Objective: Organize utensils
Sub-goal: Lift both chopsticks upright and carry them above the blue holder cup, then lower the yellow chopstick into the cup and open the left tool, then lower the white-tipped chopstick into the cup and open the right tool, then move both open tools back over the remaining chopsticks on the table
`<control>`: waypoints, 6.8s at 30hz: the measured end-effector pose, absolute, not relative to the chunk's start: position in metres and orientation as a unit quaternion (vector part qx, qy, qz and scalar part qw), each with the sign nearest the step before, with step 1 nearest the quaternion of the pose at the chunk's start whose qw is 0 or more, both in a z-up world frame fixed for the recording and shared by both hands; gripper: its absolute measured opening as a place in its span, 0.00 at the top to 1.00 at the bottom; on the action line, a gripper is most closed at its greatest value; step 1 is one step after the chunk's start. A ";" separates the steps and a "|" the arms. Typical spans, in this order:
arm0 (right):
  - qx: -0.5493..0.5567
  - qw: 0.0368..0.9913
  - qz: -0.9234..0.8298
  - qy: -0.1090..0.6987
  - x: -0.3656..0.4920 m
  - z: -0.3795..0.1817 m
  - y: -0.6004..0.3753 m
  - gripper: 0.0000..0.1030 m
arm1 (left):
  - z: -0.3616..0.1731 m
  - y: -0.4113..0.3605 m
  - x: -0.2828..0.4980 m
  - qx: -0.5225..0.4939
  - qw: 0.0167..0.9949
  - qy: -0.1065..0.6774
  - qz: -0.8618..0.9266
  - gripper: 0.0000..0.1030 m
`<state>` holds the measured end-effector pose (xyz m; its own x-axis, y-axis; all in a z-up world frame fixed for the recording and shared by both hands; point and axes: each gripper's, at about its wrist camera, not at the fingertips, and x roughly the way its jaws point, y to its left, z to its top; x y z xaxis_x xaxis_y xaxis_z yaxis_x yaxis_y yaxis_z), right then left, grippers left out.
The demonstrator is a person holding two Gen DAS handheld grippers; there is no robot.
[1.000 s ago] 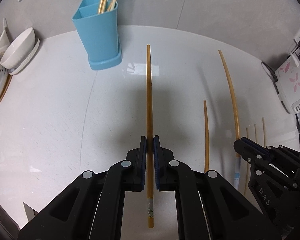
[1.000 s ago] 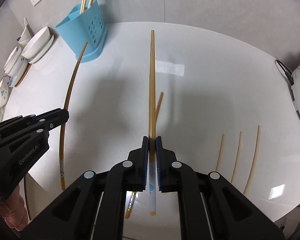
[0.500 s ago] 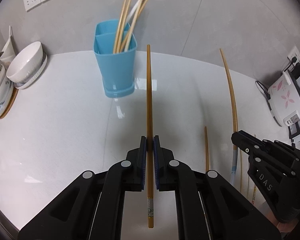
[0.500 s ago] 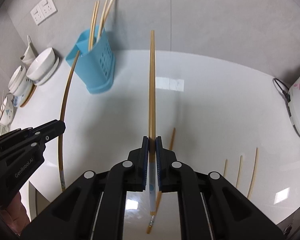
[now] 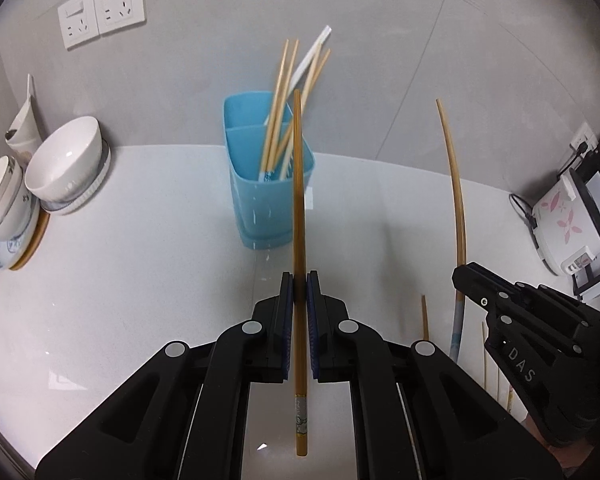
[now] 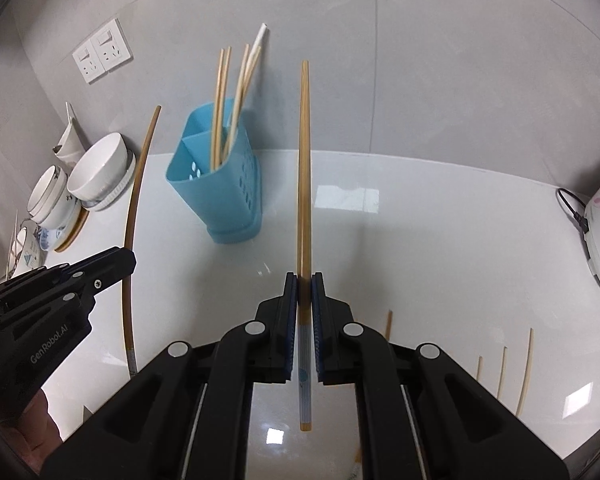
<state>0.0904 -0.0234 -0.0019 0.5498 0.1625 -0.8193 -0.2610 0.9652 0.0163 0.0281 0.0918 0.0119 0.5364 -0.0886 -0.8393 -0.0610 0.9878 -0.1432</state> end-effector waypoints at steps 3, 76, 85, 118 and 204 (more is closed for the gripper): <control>-0.052 0.885 0.125 0.445 0.094 0.003 -0.016 0.94 | 0.018 0.099 0.035 -0.080 0.880 0.469 -0.008 0.94; 0.006 0.915 0.147 0.375 0.207 0.025 0.017 0.94 | 0.009 0.127 0.156 -0.052 0.949 0.309 -0.027 0.82; 0.012 0.916 0.156 0.368 0.206 0.028 0.018 0.94 | 0.020 0.139 0.144 -0.044 0.934 0.355 -0.010 0.47; 0.021 0.934 0.229 0.274 0.217 0.005 0.071 0.94 | -0.001 0.198 0.135 -0.079 0.907 0.411 0.044 0.06; -0.020 0.907 0.010 0.420 0.063 -0.021 -0.214 0.10 | -0.048 0.004 0.032 -0.058 0.856 0.510 -0.055 0.06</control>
<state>0.0627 -0.2141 -0.0206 0.6468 0.0007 -0.7626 -0.0346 0.9990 -0.0284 0.0318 0.0043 -0.0477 0.4733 -0.1528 -0.8676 0.0340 0.9873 -0.1554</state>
